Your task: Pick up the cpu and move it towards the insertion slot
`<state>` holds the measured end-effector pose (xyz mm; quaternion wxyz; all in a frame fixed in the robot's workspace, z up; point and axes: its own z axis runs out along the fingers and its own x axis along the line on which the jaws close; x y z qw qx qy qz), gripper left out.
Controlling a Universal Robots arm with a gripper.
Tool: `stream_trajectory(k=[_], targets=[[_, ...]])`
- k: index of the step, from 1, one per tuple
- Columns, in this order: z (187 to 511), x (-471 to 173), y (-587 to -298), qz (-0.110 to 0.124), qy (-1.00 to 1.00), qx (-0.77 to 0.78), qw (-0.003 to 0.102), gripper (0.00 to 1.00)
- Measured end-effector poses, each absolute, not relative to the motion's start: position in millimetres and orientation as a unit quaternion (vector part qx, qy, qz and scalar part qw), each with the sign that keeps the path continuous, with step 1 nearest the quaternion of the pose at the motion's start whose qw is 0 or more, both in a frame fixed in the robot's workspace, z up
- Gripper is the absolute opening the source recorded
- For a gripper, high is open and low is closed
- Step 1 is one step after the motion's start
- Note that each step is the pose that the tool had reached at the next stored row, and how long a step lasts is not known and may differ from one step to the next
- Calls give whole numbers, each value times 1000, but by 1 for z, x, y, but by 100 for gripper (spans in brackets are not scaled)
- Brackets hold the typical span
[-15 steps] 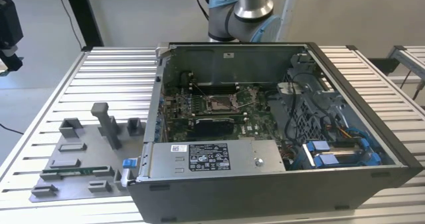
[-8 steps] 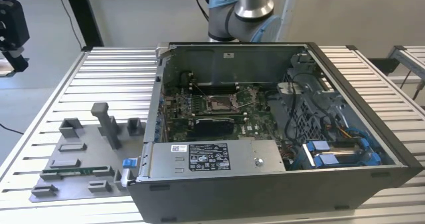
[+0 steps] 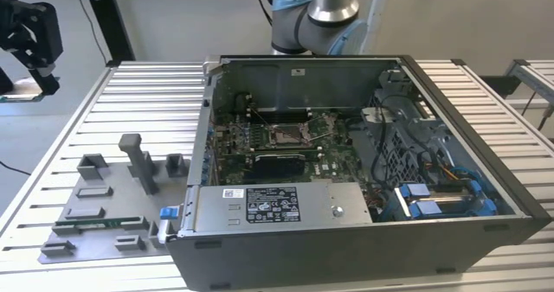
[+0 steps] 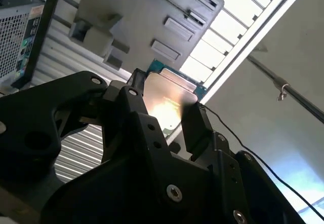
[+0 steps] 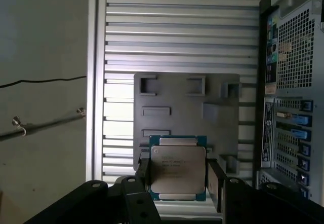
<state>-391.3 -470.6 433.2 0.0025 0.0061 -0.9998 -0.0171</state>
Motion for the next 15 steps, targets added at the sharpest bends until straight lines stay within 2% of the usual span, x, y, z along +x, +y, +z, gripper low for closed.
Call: stream_trajectory(k=[15], targets=[[429, -331, -470, -17, -1000, 6, 3, 0]])
